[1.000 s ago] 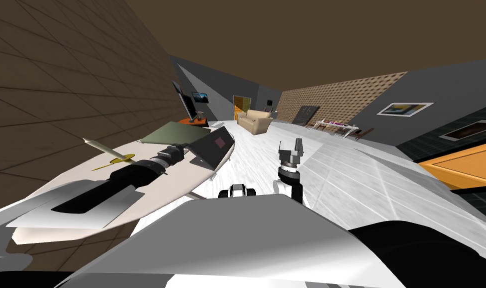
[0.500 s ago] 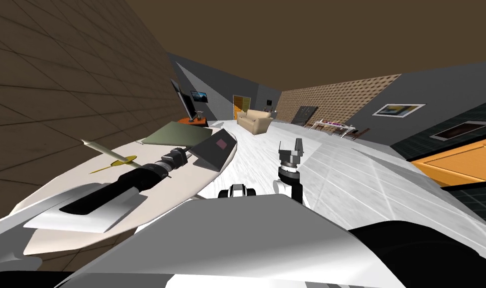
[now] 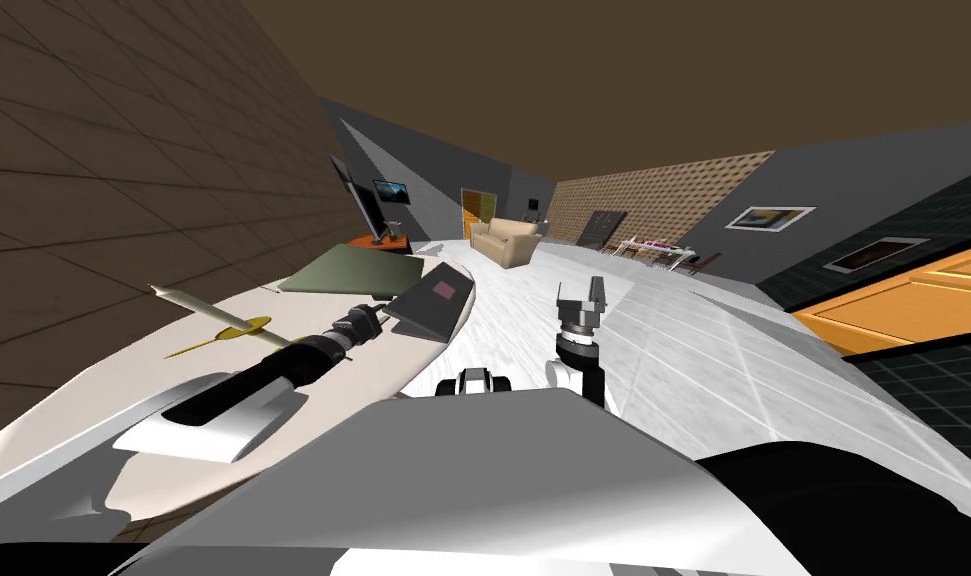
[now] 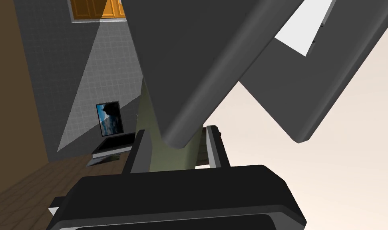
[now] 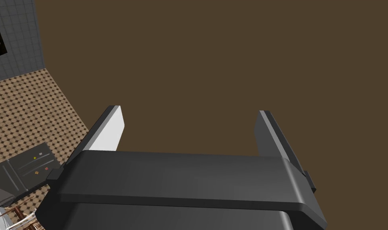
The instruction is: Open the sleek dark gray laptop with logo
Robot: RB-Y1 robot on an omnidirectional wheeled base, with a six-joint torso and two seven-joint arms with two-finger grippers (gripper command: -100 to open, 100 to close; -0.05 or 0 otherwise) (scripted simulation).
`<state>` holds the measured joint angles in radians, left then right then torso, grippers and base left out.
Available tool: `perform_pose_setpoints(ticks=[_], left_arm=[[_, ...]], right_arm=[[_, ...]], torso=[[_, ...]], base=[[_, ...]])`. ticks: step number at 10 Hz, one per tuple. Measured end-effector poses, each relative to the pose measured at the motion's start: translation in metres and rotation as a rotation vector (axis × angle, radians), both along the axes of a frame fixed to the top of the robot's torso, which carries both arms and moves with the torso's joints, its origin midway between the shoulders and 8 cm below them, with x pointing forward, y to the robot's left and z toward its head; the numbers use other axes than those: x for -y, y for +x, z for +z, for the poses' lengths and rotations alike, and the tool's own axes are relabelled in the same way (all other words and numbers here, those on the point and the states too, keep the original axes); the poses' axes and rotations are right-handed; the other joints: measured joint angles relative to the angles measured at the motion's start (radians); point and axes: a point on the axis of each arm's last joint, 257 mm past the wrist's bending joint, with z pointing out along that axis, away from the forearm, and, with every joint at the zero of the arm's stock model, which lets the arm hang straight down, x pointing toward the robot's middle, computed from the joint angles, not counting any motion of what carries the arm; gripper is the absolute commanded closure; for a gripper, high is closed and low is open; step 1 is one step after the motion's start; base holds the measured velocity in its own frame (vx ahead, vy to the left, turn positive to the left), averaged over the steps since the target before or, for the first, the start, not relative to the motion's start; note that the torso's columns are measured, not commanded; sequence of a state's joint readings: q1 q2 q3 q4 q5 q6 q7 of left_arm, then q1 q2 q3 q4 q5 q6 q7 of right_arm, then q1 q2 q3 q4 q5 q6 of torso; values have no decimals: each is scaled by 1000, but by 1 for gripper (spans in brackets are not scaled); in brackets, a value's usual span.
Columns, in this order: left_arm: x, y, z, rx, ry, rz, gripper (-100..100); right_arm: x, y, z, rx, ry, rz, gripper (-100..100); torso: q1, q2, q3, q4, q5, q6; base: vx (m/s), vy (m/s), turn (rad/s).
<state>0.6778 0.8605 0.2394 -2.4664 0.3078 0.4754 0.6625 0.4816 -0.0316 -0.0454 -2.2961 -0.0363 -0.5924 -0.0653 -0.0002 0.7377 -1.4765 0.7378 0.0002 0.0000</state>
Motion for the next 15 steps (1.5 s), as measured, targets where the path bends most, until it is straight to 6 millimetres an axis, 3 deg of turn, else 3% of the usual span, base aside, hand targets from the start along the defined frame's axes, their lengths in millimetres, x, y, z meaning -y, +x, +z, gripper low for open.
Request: perform_pose_setpoints(ticks=[1,10,11,15], left_arm=[[0,0,-13,-18,-59,11,-100],[22,-10,41,-18,-54,-36,-100],[22,-10,41,-18,-55,-36,0],[22,-10,41,-18,-55,-36,0]], right_arm=[[0,0,0,0,0,0,0],[0,0,0,0,0,0,0],[0,0,0,0,0,0,0],[0,0,0,0,0,0,0]], torso=[[1,-1,0,-1,1,1],[0,0,0,0,0,0],[0,1,1,0,0,0],[0,0,0,0,0,0]], base=[[14,61,40],[30,-2,55],[0,0,0],[0,0,0]])
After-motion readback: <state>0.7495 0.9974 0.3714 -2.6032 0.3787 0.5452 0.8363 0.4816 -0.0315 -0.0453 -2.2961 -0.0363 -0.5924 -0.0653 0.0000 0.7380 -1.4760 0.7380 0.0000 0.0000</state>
